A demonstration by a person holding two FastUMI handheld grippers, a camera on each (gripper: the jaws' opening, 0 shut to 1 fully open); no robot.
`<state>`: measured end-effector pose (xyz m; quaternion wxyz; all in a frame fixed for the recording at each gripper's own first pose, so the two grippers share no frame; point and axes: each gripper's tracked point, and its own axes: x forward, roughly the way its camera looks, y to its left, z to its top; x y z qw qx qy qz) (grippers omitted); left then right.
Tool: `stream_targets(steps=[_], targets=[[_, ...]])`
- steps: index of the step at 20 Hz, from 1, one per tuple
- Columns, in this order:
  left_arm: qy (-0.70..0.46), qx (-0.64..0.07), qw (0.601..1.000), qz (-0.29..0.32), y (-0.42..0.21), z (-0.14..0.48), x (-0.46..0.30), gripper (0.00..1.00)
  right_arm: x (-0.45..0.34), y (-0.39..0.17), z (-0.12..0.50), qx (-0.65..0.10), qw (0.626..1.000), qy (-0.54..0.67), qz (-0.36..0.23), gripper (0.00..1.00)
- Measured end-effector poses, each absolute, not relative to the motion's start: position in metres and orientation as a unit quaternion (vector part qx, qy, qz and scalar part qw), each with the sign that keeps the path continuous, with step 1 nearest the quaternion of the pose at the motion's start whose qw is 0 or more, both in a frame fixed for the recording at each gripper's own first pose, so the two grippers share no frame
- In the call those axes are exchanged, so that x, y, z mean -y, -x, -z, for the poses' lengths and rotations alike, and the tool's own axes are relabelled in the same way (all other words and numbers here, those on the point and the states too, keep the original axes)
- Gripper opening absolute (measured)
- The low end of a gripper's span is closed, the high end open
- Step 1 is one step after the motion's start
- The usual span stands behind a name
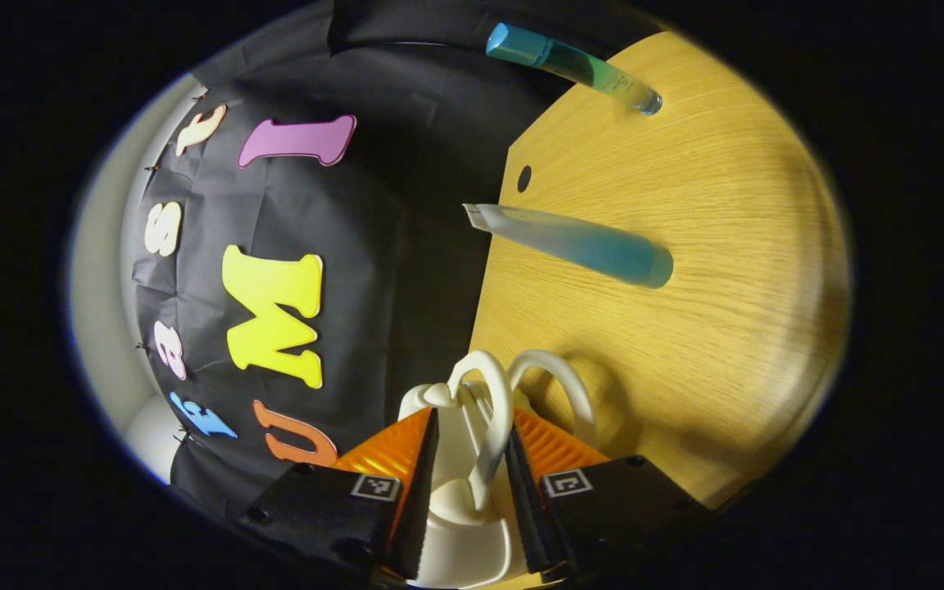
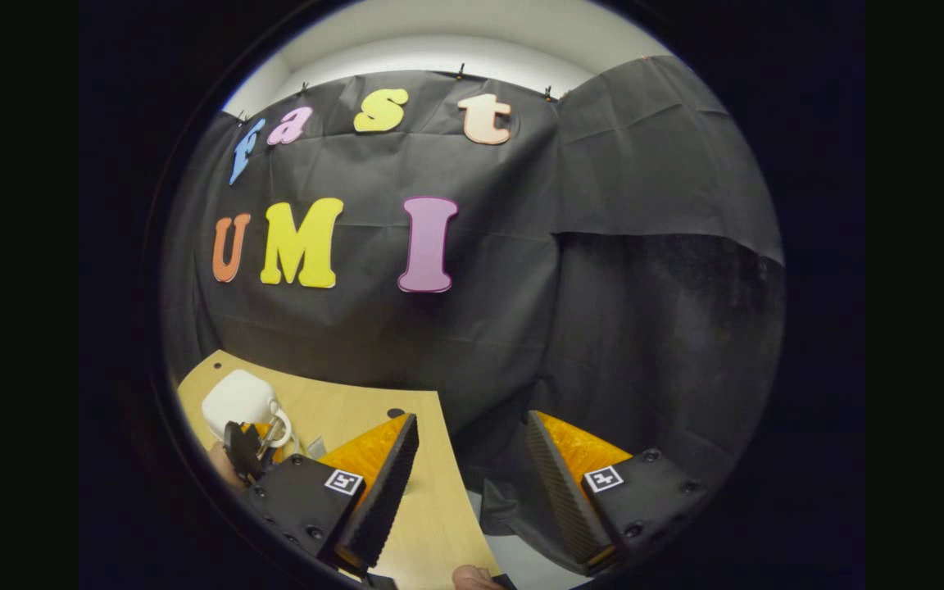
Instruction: First open the suitcase, pack the skin care products into it, and then close the suitcase.
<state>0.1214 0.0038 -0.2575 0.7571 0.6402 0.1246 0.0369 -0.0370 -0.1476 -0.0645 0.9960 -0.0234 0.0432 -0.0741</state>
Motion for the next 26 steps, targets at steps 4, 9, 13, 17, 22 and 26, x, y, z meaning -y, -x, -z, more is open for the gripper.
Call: stream_targets(steps=[4, 9, 13, 17, 22, 26], targets=[[-0.638, -0.144, 0.756, -0.020, -0.120, 0.261, -0.001, 0.18, 0.142, 0.036, 0.065, -0.048, 0.996, 0.019, 0.077, 0.79], [-0.603, -0.167, 0.780, 0.008, -0.116, 0.256, -0.003, 0.04, 0.130, 0.031, 0.060, -0.047, 0.996, 0.016, 0.079, 0.79], [-0.526, -0.164, 0.834, 0.013, -0.107, 0.229, -0.005, 0.03, 0.114, 0.025, 0.054, -0.043, 0.996, 0.020, 0.074, 0.79], [-0.473, -0.153, 0.868, 0.007, -0.103, 0.186, -0.022, 0.03, 0.092, 0.017, 0.048, -0.036, 0.997, 0.019, 0.065, 0.79], [-0.397, -0.139, 0.907, -0.009, -0.095, 0.127, -0.067, 0.03, 0.052, 0.000, 0.046, -0.035, 0.998, 0.021, 0.040, 0.79], [-0.299, -0.137, 0.944, -0.028, -0.086, 0.093, -0.122, 0.03, 0.013, -0.016, 0.046, -0.038, 0.999, 0.023, 0.017, 0.79]])
